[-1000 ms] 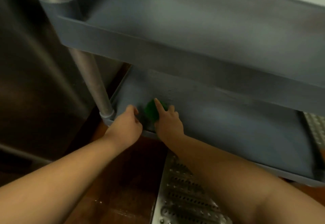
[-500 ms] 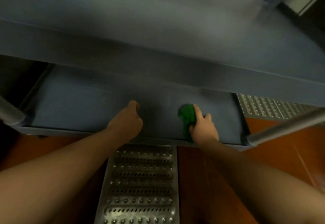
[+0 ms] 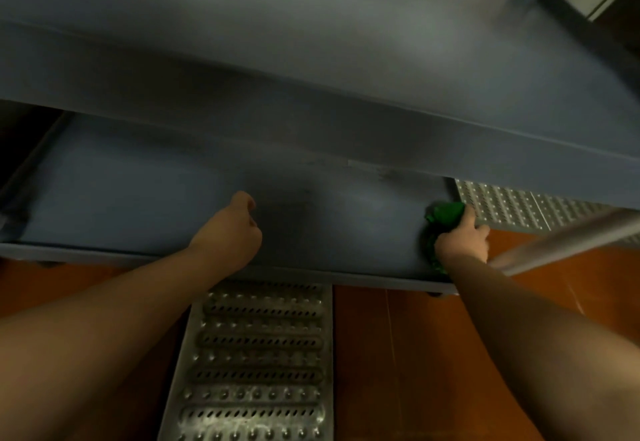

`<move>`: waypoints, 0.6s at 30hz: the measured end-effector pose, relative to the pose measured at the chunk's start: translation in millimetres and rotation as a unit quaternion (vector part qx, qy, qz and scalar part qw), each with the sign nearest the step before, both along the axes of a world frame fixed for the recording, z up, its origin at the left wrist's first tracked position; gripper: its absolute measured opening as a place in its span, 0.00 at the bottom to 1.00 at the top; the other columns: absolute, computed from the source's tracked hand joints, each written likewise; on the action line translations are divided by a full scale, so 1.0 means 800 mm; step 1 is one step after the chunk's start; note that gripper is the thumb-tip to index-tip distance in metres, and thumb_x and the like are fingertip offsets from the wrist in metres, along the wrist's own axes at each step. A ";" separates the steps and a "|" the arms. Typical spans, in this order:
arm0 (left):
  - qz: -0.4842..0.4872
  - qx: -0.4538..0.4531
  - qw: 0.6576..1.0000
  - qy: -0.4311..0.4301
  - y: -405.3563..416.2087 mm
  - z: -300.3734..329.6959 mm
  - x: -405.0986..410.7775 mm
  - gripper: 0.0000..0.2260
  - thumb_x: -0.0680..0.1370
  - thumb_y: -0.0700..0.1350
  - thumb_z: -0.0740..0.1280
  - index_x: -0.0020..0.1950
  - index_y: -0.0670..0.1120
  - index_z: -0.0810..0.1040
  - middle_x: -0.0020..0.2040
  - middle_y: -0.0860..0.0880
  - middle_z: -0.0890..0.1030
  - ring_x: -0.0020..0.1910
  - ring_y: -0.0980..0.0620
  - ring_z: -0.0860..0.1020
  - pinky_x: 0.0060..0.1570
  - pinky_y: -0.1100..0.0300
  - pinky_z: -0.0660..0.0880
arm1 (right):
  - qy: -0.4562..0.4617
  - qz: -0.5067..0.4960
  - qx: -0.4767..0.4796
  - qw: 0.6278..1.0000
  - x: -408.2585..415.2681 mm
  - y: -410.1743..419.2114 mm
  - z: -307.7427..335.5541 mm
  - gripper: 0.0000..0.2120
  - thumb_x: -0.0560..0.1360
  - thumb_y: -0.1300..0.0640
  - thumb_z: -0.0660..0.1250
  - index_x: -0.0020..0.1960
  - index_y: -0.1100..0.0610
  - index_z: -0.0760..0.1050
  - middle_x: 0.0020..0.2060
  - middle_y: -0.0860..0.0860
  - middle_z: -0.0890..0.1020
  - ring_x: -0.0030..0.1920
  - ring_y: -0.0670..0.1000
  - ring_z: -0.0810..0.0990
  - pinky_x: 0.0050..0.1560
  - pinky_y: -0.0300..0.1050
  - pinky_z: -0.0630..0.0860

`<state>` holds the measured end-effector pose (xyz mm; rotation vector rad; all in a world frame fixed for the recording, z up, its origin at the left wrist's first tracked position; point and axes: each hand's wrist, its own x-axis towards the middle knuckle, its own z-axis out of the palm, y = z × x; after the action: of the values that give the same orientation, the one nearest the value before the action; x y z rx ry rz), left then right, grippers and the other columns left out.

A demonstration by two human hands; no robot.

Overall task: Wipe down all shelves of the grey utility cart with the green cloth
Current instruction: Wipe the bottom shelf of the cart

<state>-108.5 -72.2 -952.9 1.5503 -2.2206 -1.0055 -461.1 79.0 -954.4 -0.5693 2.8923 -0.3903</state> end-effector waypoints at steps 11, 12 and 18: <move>0.014 -0.001 1.000 0.024 -0.026 0.015 0.052 0.16 0.78 0.41 0.58 0.40 0.60 0.58 0.41 0.51 0.75 0.34 0.56 0.71 0.34 0.61 0.71 | -0.032 0.072 -0.080 0.994 0.079 -0.037 -0.018 0.36 0.76 0.57 0.65 0.78 0.41 0.53 0.66 0.60 0.71 0.63 0.65 0.74 0.65 0.62 0.73; 0.021 -0.002 0.999 0.027 -0.028 0.019 0.059 0.16 0.78 0.41 0.58 0.40 0.60 0.58 0.41 0.51 0.75 0.34 0.55 0.72 0.34 0.60 0.71 | -0.033 0.081 -0.080 0.993 0.089 -0.046 -0.020 0.35 0.76 0.56 0.65 0.78 0.42 0.54 0.65 0.61 0.72 0.63 0.65 0.74 0.65 0.62 0.72; -0.001 0.025 0.999 0.023 -0.043 0.031 0.121 0.09 0.76 0.37 0.59 0.55 0.47 0.68 0.45 0.43 0.79 0.42 0.46 0.77 0.51 0.46 0.76 | -0.028 0.136 -0.064 0.988 0.155 -0.103 -0.033 0.34 0.77 0.56 0.64 0.79 0.48 0.56 0.61 0.66 0.74 0.62 0.68 0.71 0.64 0.56 0.70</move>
<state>-11.9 -106.6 -928.0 1.5306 -2.1822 -1.0950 -336.8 -3.2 -980.7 -0.9436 2.6982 -0.5436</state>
